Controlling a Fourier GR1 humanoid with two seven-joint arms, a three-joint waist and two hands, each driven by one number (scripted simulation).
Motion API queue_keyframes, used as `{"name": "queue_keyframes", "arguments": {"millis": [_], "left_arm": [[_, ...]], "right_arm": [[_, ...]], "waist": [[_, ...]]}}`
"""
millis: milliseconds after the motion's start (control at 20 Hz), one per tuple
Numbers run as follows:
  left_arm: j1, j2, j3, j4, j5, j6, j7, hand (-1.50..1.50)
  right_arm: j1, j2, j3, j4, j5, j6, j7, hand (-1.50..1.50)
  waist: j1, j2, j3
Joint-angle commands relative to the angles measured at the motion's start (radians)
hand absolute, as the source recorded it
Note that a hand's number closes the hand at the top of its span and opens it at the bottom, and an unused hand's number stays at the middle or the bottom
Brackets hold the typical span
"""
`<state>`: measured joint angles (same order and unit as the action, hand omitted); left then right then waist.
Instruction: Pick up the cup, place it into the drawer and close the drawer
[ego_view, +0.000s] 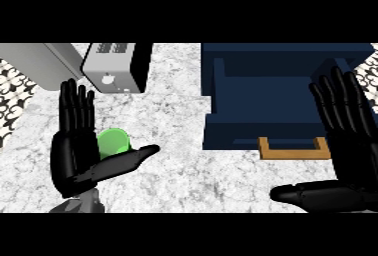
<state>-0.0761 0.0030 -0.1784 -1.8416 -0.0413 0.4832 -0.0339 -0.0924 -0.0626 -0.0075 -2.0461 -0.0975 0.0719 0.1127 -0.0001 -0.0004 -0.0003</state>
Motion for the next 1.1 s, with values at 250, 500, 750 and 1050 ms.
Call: {"name": "queue_keyframes", "arguments": {"millis": [250,500,750,1050], "left_arm": [[0.072,0.023,0.100,0.086,0.102,-0.081,-0.083,-1.50],[0.144,-0.002,0.079,0.099,0.079,-0.043,-0.113,-1.50],[0.136,0.014,0.163,0.225,0.142,-0.097,-0.206,-1.50],[0.193,-0.002,0.151,0.339,0.166,-0.122,-0.358,-1.50]], "right_arm": [[-0.030,-0.019,-0.023,-0.002,-0.009,0.009,0.027,-1.50],[0.001,-0.029,-0.044,-0.064,-0.059,0.019,0.087,-1.50],[-0.037,0.015,0.017,-0.018,0.024,-0.029,0.060,-1.50],[-0.045,-0.050,-0.084,0.014,-0.074,0.049,0.041,-1.50]], "waist": [[0.001,0.000,0.000],[0.000,0.000,0.000],[0.002,0.000,0.000],[0.002,0.000,0.000]]}}
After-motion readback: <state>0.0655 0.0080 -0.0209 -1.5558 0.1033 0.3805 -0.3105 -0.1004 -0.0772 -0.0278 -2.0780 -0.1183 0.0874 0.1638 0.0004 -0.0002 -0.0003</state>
